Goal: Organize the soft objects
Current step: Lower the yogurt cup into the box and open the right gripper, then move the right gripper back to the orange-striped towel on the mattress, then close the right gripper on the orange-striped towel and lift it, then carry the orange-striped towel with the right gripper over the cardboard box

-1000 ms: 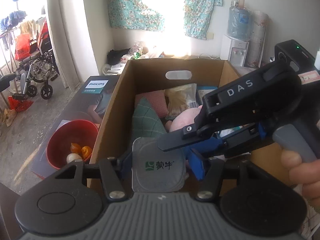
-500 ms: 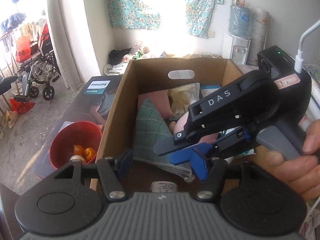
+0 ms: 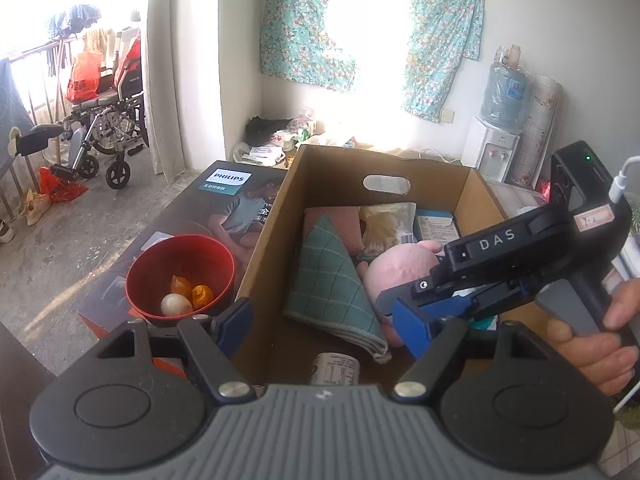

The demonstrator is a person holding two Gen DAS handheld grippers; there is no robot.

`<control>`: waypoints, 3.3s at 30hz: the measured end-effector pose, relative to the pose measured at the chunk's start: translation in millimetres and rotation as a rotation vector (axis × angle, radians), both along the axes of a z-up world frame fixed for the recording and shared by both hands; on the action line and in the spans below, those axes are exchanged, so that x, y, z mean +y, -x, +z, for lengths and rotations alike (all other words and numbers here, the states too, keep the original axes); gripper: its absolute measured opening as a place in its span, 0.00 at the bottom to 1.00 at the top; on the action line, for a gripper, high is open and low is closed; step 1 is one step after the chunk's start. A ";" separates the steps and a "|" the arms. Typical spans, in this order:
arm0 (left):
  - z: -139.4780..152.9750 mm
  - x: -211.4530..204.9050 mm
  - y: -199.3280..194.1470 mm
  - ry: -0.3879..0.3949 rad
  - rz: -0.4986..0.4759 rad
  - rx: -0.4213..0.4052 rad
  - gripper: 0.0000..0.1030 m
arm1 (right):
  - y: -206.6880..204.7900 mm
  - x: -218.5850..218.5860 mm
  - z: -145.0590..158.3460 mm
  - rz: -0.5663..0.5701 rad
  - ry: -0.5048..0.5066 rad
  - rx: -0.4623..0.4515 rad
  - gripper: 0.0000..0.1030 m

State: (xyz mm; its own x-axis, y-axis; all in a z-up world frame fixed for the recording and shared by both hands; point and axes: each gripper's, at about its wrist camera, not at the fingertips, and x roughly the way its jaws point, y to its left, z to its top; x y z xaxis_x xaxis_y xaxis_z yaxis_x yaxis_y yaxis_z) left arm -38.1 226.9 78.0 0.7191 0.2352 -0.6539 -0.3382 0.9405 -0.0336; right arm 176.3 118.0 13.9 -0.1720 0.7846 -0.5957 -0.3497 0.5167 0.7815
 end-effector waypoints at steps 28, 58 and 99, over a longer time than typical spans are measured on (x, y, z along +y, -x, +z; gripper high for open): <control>-77.5 -304.4 -60.4 0.040 -0.797 0.057 0.90 | 130.6 -417.5 23.0 -0.831 0.083 -0.355 0.74; -135.4 -364.1 -107.8 -0.057 -0.801 0.236 0.88 | 92.9 -442.1 -80.7 -0.870 0.073 -0.036 0.54; -50.7 -267.1 -57.8 -0.006 -0.654 -0.009 0.46 | 102.4 -346.3 8.4 -0.745 -0.146 -0.153 0.34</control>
